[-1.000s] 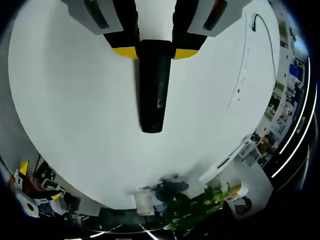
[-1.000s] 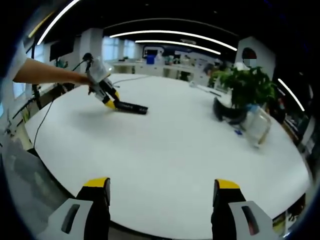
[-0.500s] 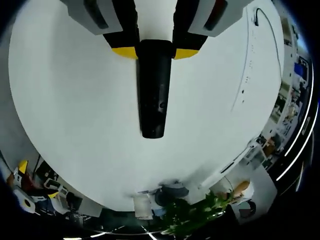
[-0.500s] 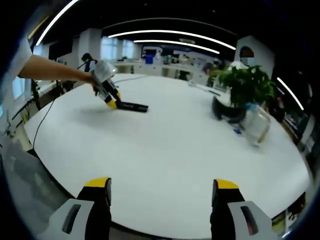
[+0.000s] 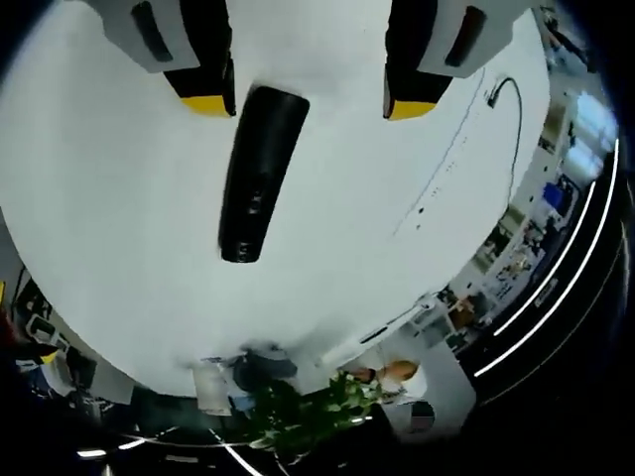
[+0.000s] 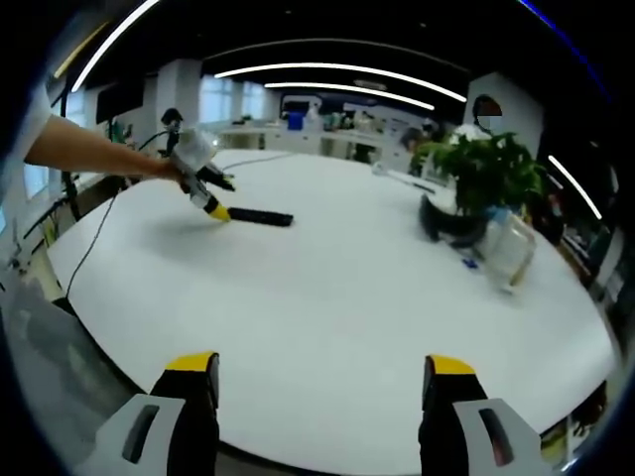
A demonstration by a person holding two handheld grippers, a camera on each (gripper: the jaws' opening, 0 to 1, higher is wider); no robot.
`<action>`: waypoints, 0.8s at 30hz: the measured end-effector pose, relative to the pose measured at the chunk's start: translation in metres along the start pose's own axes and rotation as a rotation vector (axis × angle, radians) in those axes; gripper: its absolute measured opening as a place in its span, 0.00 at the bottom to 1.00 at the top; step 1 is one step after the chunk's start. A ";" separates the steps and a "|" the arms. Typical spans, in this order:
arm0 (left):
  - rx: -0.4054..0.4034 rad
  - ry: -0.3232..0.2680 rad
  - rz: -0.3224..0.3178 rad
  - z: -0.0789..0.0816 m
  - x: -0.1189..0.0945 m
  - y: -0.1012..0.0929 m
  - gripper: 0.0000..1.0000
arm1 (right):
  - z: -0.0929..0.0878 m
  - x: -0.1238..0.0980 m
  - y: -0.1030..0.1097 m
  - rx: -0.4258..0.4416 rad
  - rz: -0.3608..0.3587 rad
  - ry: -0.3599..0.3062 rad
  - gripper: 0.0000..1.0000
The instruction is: Press the specified remote control buttons in sequence, fully releasing each button before pressing the next.
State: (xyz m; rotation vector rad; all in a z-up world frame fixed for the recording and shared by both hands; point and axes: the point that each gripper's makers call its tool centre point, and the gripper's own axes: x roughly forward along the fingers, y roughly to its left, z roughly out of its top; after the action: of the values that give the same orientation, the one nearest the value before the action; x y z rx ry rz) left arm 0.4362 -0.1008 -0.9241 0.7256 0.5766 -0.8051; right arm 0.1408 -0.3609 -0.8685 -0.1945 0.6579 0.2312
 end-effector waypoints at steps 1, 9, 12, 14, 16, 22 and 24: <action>-0.034 -0.004 0.024 -0.004 -0.006 -0.001 0.75 | 0.000 0.000 0.000 -0.001 0.000 0.002 0.83; -0.369 -0.128 0.043 -0.010 -0.044 -0.018 1.00 | 0.001 -0.001 0.000 0.003 -0.002 -0.003 0.84; -0.446 -0.151 0.032 -0.015 -0.058 -0.031 1.00 | 0.003 -0.002 0.000 0.006 0.000 -0.017 0.84; -0.484 -0.159 0.057 -0.022 -0.072 -0.038 1.00 | 0.004 -0.002 0.000 0.006 -0.002 -0.020 0.86; -0.527 -0.195 0.054 -0.019 -0.083 -0.045 1.00 | 0.005 -0.002 -0.002 0.012 -0.007 -0.029 0.88; -0.566 -0.277 0.139 -0.019 -0.128 -0.060 1.00 | 0.009 -0.004 -0.004 0.015 -0.023 -0.054 0.94; -0.583 -0.291 0.162 -0.019 -0.141 -0.063 1.00 | 0.010 -0.005 -0.004 0.014 -0.018 -0.062 0.94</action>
State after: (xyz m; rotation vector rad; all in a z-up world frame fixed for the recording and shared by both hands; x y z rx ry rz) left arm 0.3017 -0.0552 -0.8596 0.1125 0.4484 -0.5373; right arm 0.1439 -0.3625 -0.8570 -0.1792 0.5955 0.2142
